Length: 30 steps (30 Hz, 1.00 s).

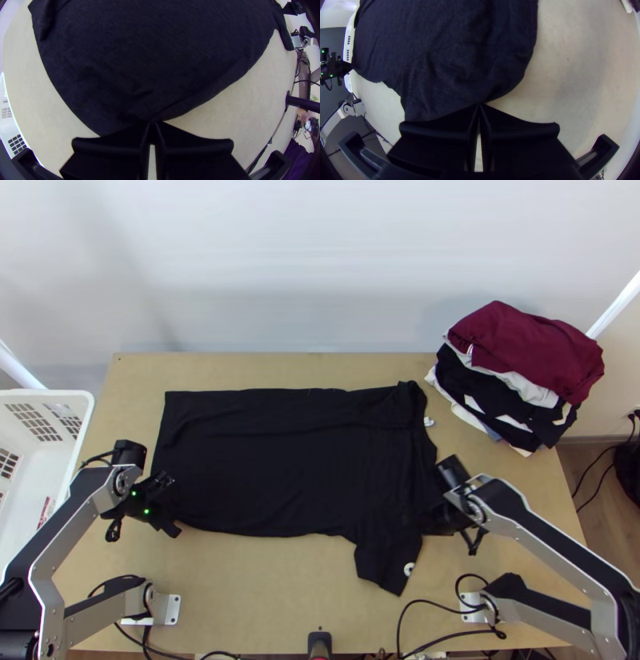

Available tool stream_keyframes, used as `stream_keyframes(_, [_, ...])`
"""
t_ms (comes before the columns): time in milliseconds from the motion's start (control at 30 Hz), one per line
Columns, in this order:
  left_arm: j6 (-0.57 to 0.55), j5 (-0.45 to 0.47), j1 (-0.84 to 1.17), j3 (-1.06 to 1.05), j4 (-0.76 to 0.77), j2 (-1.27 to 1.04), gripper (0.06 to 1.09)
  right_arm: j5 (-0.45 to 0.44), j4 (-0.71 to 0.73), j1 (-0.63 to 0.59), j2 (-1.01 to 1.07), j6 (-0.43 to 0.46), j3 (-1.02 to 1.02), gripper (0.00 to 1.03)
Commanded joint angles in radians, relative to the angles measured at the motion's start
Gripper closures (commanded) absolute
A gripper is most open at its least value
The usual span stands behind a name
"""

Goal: Fold the t-shirt

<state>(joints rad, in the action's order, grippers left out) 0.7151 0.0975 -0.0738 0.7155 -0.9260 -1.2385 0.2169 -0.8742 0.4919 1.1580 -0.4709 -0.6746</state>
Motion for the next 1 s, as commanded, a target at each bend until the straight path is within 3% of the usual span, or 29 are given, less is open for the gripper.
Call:
stream_keyframes(0, [0.040, 0.015, -0.015, 0.018, -0.008, 0.008, 1.04, -0.013, -0.028, -0.046, -0.040, 0.061, -0.043, 1.00])
stream_keyframes(167, [0.069, 0.015, -0.043, 0.013, 0.006, 0.008, 1.04, -0.013, -0.063, -0.096, -0.055, 0.115, -0.039, 1.00])
stream_keyframes(967, [0.072, 0.016, -0.077, 0.165, 0.056, -0.007, 1.04, -0.027, -0.091, -0.148, -0.007, 0.156, -0.258, 1.00])
